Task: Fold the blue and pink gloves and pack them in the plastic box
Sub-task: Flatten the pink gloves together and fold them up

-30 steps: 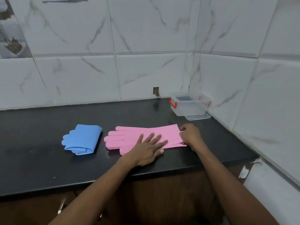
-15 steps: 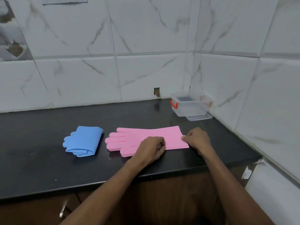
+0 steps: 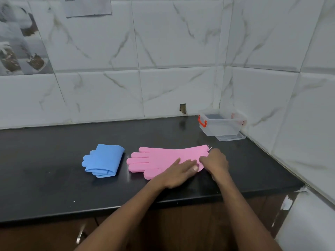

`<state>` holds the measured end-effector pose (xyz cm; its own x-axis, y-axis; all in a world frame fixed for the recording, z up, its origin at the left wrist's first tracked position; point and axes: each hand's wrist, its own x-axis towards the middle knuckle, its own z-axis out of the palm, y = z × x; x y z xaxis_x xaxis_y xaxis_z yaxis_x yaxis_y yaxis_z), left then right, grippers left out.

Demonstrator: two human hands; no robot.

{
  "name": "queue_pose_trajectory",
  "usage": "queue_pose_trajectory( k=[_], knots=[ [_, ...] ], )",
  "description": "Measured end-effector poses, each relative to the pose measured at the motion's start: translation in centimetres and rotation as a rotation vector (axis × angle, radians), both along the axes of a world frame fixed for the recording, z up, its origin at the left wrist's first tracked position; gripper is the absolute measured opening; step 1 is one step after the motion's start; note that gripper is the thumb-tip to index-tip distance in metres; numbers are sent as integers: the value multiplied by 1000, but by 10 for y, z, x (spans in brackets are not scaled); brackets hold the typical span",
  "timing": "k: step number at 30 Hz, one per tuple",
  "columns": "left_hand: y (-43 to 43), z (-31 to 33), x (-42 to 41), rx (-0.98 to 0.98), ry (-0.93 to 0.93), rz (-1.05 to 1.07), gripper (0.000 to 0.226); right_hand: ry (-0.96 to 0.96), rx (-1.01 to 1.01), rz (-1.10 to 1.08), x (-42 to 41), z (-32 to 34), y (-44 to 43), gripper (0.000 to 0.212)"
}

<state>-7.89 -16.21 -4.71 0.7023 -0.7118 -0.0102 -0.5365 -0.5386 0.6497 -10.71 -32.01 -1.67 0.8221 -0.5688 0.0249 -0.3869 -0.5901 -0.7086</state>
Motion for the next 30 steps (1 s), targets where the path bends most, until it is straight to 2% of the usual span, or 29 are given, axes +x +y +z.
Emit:
queue_pose_trajectory(
  k=[2,4,5,7,10,12,14,16,19,23,26,28,29,30],
  knots=[
    [2,11,9,-474,417,201,61,-165,-62,81,-2,-2,13,37],
    [8,25,26,-807,673,402,64,-228,-204,209,-4,-5,30,31],
    [13,30,35,-889,749,485,61,-217,-298,286,-4,-9,38,27],
    [24,37,47,-898,790,610,54,-145,-486,410,-4,-15,50,26],
    [33,33,53,-740,695,653,50,-61,-651,495,-8,-26,55,29],
    [31,28,53,-710,651,643,39,-62,-698,514,-8,-31,53,32],
    [26,24,53,-680,584,658,23,-73,-714,554,-7,-34,50,34],
    [21,21,55,-651,520,702,21,-94,-720,582,-7,-34,47,36],
    [16,20,56,-675,525,750,8,-178,-695,571,-6,-31,47,40],
    [15,19,57,-607,419,778,6,-185,-761,638,-3,-30,61,38],
    [11,26,59,-359,157,828,18,-117,-672,683,-6,-33,63,41],
    [11,35,56,-117,-141,865,6,-95,-646,715,-11,-36,60,46],
    [12,38,56,-5,-300,863,12,-92,-644,749,-13,-37,58,46],
    [14,37,57,88,-443,807,30,-88,-597,790,-15,-37,55,46]
  ],
)
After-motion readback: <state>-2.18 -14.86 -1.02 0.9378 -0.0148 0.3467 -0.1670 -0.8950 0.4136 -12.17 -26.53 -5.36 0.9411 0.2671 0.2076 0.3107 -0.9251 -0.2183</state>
